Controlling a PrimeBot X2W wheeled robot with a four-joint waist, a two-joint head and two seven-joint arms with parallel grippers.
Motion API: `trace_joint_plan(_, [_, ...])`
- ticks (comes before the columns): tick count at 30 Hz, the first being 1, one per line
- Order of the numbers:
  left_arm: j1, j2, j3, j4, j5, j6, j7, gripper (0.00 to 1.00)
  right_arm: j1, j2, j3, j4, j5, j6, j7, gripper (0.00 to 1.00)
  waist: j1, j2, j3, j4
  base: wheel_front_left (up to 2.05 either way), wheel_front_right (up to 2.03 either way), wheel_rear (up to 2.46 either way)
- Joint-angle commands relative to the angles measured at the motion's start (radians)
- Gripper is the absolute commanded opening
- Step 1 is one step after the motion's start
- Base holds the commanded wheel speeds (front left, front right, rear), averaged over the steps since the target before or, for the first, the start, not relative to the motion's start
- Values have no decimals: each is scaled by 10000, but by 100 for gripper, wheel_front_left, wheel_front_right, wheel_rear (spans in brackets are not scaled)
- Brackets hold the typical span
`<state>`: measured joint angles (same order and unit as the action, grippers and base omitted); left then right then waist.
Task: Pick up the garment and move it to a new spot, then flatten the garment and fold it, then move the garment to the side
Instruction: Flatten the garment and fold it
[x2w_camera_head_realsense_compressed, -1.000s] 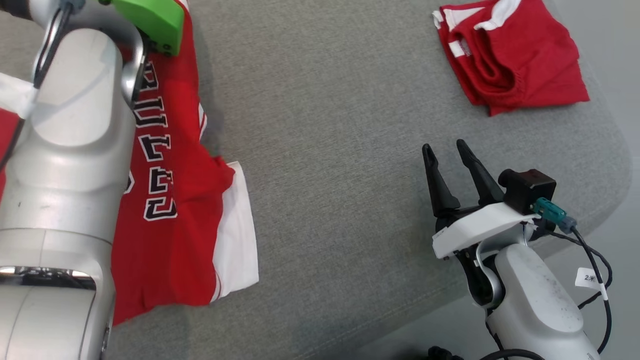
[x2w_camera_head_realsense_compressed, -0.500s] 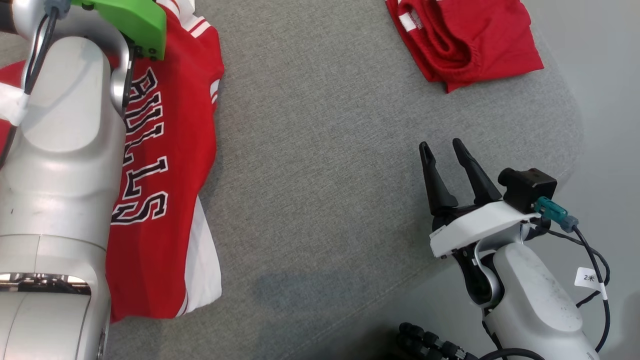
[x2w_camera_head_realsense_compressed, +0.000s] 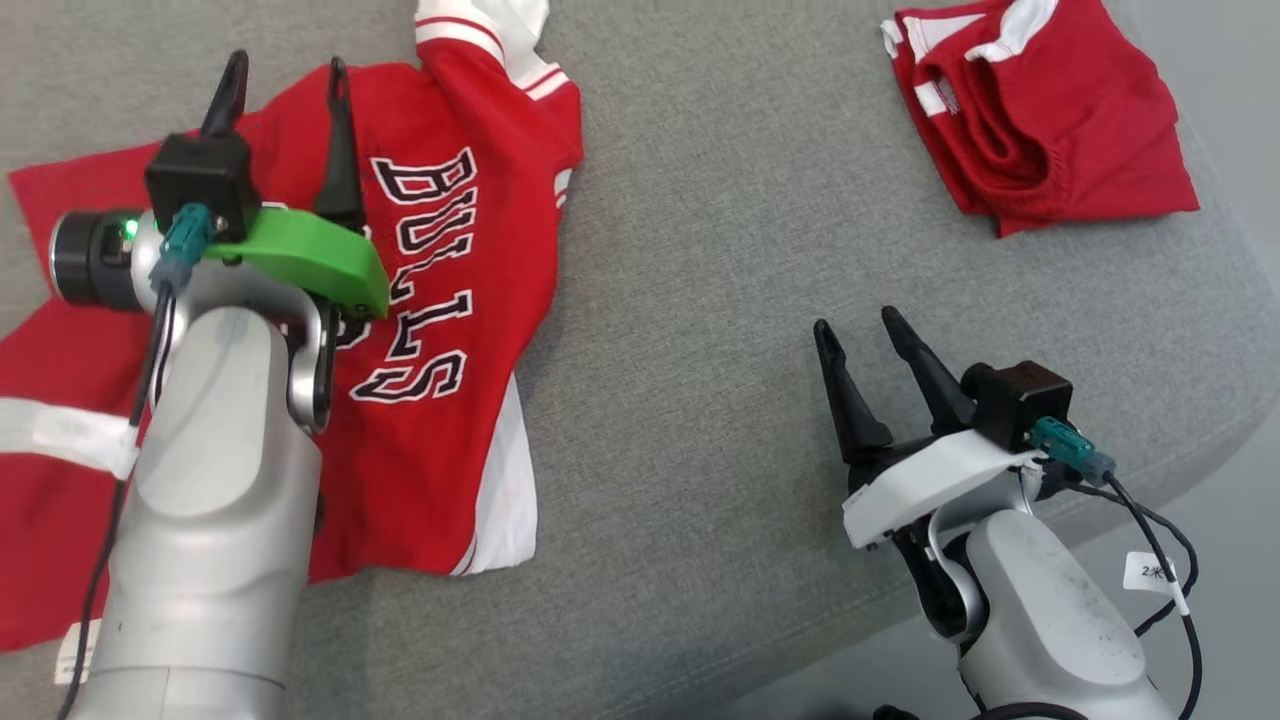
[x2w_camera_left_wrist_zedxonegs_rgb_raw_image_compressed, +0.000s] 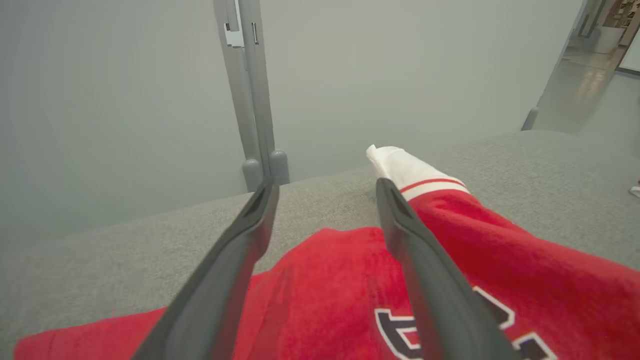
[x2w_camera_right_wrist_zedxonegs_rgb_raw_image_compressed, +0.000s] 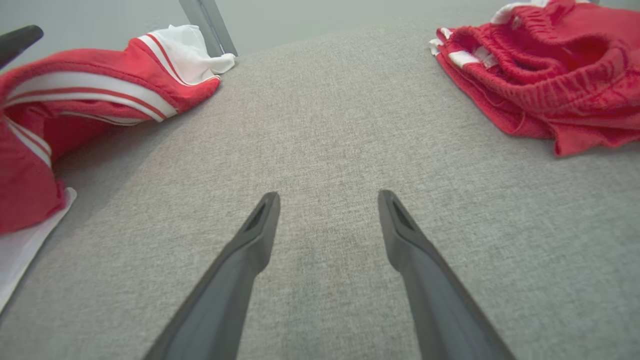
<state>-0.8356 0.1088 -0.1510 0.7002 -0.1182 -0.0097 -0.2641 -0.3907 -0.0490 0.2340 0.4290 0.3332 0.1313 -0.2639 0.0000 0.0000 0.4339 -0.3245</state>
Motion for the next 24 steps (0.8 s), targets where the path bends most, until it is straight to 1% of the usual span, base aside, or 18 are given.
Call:
trace_joint_plan(1, [529,-70,169,-212,-103,20,7,100,180,-58,92,64,-55,-12,-6,100,0,0,-1132,1102,0,0,0])
trace_joint_plan(7, [2180,-316,615,-1102,-266,76,7,100,466,-158,680,268,82,-14,-6,100,0,0,-1815,1831,0,0,0])
trace_joint_plan(9, [2652,-411,578,-1343,-183,7,7,100,583,-214,763,337,140,-12,-6,100,0,0,-2040,2144,0,0,0])
trace_joint_plan(13, [3506,-492,633,-1535,-229,-22,7,100,771,-232,915,434,163,-11,-6,100,0,0,-2457,2651,0,0,0])
trace_joint_plan(17, [4236,-542,729,-1658,-253,63,7,100,951,-265,991,540,232,-11,-6,100,0,0,-2789,3079,0,0,0])
trace_joint_plan(18, [4236,-542,729,-1658,-253,63,7,100,951,-265,991,540,232,-11,-6,100,0,0,-2789,3079,0,0,0])
trace_joint_plan(19, [4653,-555,791,-1700,-310,71,7,100,1043,-269,1067,586,243,-11,-6,100,0,0,-2923,3275,0,0,0])
trace_joint_plan(20, [4653,-555,791,-1700,-310,71,7,100,1043,-269,1067,586,243,-11,-6,100,0,0,-2923,3275,0,0,0])
trace_joint_plan(24, [5447,-571,885,-1874,-341,51,7,100,1158,-290,1236,673,335,-11,-6,100,0,0,-3061,3637,0,0,0])
